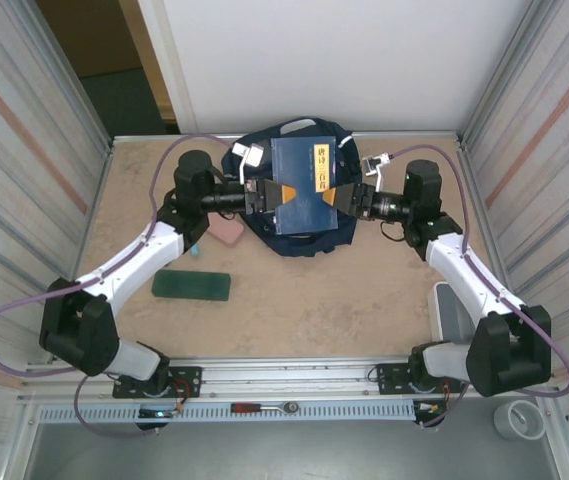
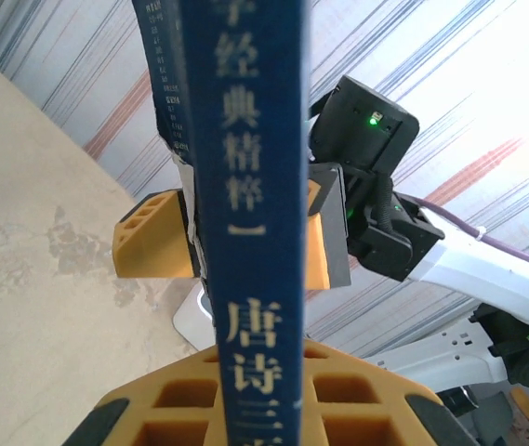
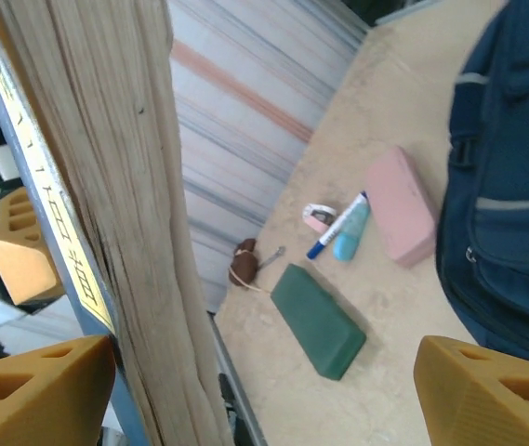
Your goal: Pack the student bag
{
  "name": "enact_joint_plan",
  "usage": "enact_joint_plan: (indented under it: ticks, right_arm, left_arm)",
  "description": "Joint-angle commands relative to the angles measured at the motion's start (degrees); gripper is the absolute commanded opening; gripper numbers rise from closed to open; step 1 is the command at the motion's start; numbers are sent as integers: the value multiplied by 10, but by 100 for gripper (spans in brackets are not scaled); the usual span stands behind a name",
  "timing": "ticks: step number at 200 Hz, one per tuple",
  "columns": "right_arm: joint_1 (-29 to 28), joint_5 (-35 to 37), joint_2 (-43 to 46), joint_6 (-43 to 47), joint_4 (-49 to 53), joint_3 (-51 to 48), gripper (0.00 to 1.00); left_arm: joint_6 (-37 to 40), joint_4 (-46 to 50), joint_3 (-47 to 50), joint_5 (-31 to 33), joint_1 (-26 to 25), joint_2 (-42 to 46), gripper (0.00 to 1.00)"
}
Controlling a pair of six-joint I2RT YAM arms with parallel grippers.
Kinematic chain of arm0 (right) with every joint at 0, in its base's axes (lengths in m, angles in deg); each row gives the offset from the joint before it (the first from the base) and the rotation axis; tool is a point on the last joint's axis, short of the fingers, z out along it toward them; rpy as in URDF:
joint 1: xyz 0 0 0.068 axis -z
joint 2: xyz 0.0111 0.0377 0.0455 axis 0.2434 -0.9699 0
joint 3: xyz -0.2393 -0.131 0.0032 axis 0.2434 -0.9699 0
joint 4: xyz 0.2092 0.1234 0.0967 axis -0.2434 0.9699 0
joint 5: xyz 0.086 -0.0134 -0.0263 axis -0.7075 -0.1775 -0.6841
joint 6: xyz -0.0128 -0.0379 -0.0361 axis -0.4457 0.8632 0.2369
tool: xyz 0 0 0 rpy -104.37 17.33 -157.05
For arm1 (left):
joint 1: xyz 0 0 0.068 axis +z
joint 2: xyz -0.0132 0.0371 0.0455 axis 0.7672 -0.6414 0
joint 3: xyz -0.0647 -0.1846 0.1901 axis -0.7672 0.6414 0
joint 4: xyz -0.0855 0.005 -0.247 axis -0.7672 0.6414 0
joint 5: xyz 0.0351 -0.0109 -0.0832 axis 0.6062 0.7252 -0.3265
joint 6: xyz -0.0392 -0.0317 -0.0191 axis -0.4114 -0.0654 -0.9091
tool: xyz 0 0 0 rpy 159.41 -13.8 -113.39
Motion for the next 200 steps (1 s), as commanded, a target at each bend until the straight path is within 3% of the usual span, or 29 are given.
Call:
enact_joint_plan:
  ticks: [1,24,45,66,105,158,200]
  right_arm:
    - [-13,-42,-16,-49,-106,19,64]
    - [-11,-45,-24,-61,-119,29,26]
    - [3,-42,-27,-63,-111,34,0]
    - [50,-9,-29,-47,-20,49,0]
    - [175,67,-33,-65,118,54,0]
    - [242,76,-40,-64,142,25,0]
    - [248,67,-36,-65,137,3,0]
  left_arm:
    - [-26,-48,-27,-35,6,-20,3]
    - [-22,-16,-43,-20,11,-48,7]
    - [24,61,-69,1,12,-77,23]
    - [114,168,-103,56,14,-97,49]
    - [353,362,-193,300,-17,-157,69]
    - [564,513,-368,528,-111,-314,85]
    - [619,571,-463,583,-125,-416,86]
